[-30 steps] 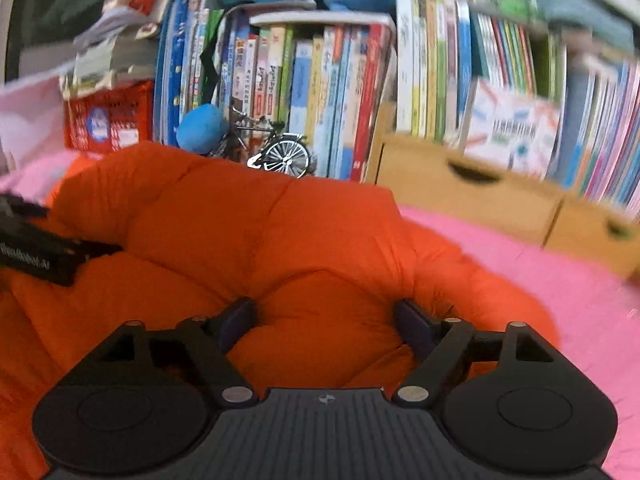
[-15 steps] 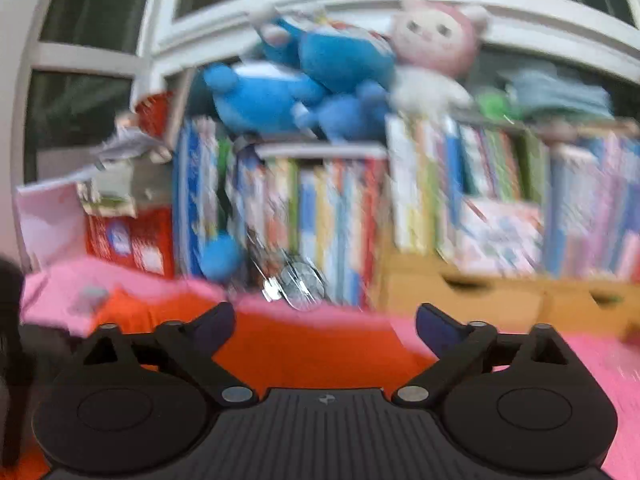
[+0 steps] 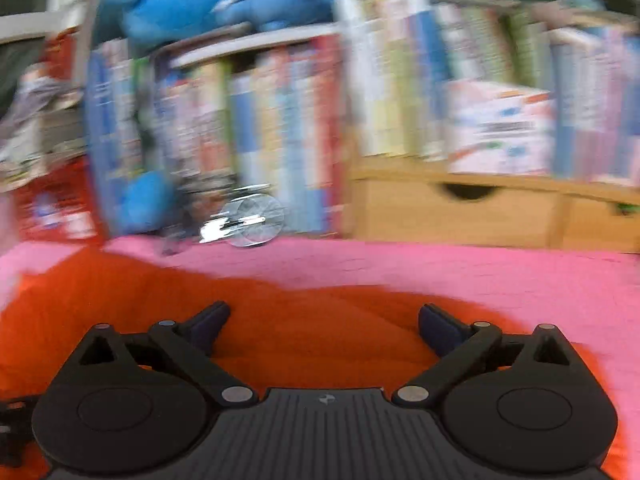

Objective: Fold clothes

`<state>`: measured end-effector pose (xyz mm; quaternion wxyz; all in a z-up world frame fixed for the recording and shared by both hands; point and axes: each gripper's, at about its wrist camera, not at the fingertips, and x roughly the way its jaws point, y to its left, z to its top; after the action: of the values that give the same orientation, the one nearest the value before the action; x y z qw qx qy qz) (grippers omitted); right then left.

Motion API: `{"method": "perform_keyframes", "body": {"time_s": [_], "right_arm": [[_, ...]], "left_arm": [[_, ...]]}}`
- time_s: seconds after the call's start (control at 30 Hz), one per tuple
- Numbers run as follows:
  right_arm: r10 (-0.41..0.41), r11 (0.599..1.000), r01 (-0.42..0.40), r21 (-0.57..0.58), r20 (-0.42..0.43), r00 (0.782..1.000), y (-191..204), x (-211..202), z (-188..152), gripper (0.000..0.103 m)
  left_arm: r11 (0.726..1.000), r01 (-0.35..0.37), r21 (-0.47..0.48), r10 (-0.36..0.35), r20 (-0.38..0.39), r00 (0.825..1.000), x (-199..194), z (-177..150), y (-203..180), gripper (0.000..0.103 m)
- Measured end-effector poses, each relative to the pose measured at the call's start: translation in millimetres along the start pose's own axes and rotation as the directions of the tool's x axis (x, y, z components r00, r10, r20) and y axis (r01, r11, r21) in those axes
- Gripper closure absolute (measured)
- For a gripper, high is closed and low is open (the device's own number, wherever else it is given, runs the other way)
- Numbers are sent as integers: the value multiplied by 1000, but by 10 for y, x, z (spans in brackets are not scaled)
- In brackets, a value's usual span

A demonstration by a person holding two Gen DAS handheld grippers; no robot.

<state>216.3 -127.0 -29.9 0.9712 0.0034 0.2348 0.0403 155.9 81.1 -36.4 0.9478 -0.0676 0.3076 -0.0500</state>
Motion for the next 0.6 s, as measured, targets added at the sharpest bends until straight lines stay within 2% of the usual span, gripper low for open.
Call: {"method": "perform_keyframes", "body": {"time_s": [0.03, 0.07, 0.23, 0.37, 0.43, 0.5, 0.57, 0.6], "right_arm": [[-66, 998, 66, 10, 13, 998, -20, -15, -22, 2], [-85, 996, 85, 21, 15, 996, -33, 6, -48, 0], [-71, 997, 71, 18, -31, 997, -35, 89, -122, 0], [-54, 998, 57, 26, -103, 993, -60, 240, -91, 0], [-70, 997, 73, 28, -98, 993, -57, 220, -96, 0], [-135, 990, 137, 33, -65, 989, -46, 120, -105, 0], [-255, 966, 255, 41, -9, 967, -29, -52, -125, 0], [-282, 959, 281, 46, 14, 959, -28, -131, -125, 0]], "left_arm": [[1000, 2, 0, -2, 0, 1000, -2, 6, 1, 0], [1000, 5, -2, -5, 0, 1000, -3, 10, 3, 0], [1000, 15, -9, -15, 3, 1000, -13, 5, 11, 0], [1000, 18, -11, -18, 3, 1000, -16, 2, 16, 0], [1000, 18, -10, -18, 2, 1000, -14, 2, 19, 0], [1000, 17, -9, -17, -1, 1000, -9, 4, 19, 0], [1000, 15, -8, -15, -3, 1000, -6, 4, 18, 0], [1000, 14, -8, -14, -4, 1000, -5, 5, 17, 0]]}}
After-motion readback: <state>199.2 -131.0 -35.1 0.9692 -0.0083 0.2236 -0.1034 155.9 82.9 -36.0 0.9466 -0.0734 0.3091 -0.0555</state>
